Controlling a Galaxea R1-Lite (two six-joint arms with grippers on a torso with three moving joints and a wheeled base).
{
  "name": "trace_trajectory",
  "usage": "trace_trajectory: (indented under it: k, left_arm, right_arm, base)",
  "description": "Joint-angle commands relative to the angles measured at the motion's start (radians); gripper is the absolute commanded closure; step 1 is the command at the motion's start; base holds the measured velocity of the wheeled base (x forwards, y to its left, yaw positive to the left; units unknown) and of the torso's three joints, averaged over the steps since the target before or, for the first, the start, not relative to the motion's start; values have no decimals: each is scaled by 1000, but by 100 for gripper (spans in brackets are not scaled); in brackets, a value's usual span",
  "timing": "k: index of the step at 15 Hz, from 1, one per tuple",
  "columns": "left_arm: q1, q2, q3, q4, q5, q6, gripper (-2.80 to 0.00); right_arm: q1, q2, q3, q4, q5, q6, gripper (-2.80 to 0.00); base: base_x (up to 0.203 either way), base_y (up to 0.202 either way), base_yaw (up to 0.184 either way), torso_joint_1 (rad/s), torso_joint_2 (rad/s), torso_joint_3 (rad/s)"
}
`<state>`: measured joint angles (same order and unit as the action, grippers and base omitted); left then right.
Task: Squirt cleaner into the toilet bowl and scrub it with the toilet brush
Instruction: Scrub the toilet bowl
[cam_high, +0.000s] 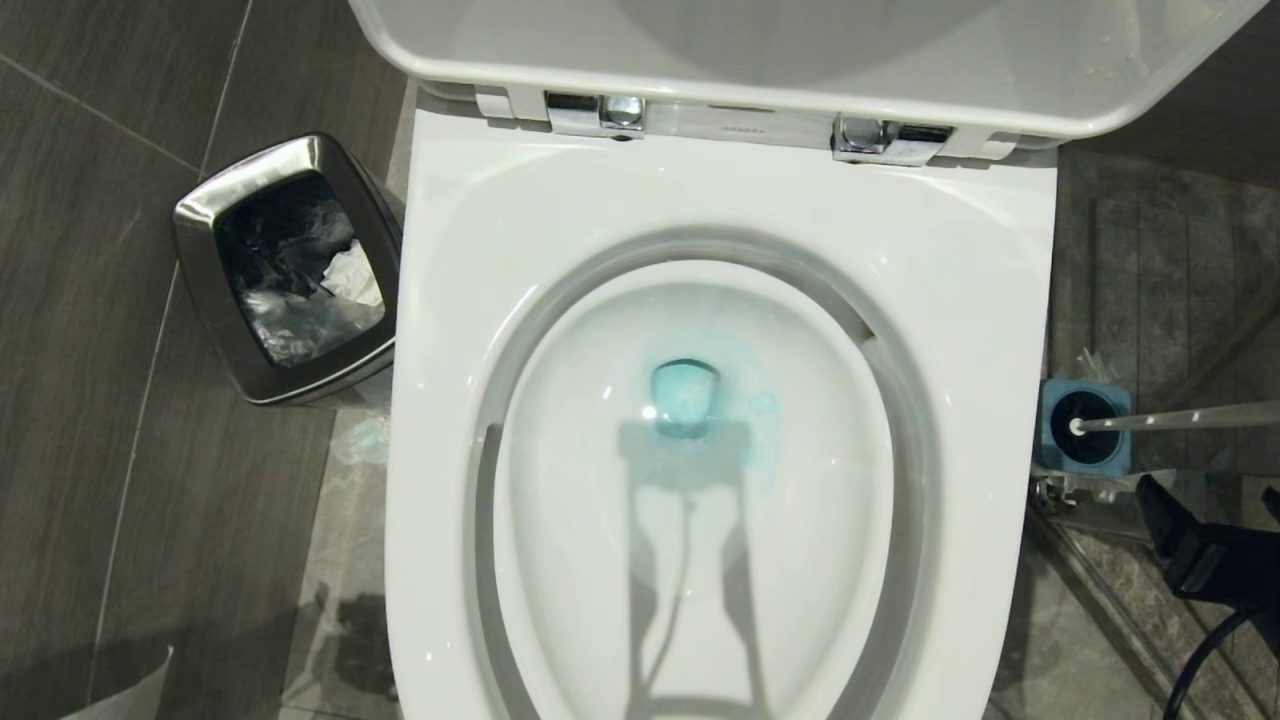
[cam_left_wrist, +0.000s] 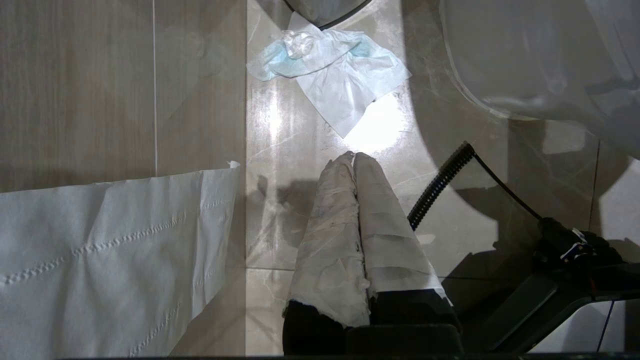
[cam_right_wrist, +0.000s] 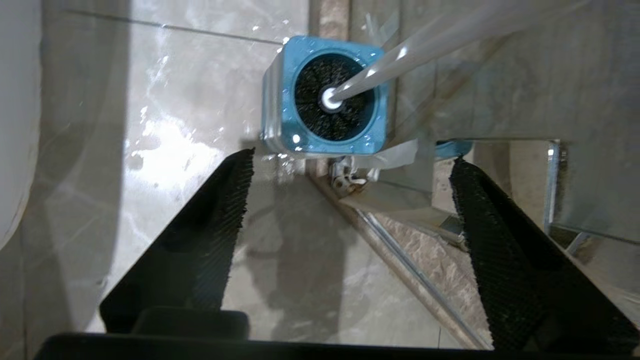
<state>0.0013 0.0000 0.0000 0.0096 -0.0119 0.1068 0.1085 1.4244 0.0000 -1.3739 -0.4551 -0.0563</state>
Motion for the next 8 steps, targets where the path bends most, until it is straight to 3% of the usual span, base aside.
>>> trace_trajectory:
  k: [1, 8]
  left_arm:
    - [0, 1, 2, 0, 0, 1, 0]
    - [0, 1, 1, 0, 0, 1, 0]
  right_arm:
    - [0, 25, 0, -33, -10, 2, -280]
    - [-39, 33, 2, -40, -10, 3, -280]
  base:
    - [0, 0, 0, 0, 0, 0]
    - [0, 0, 0, 0, 0, 0]
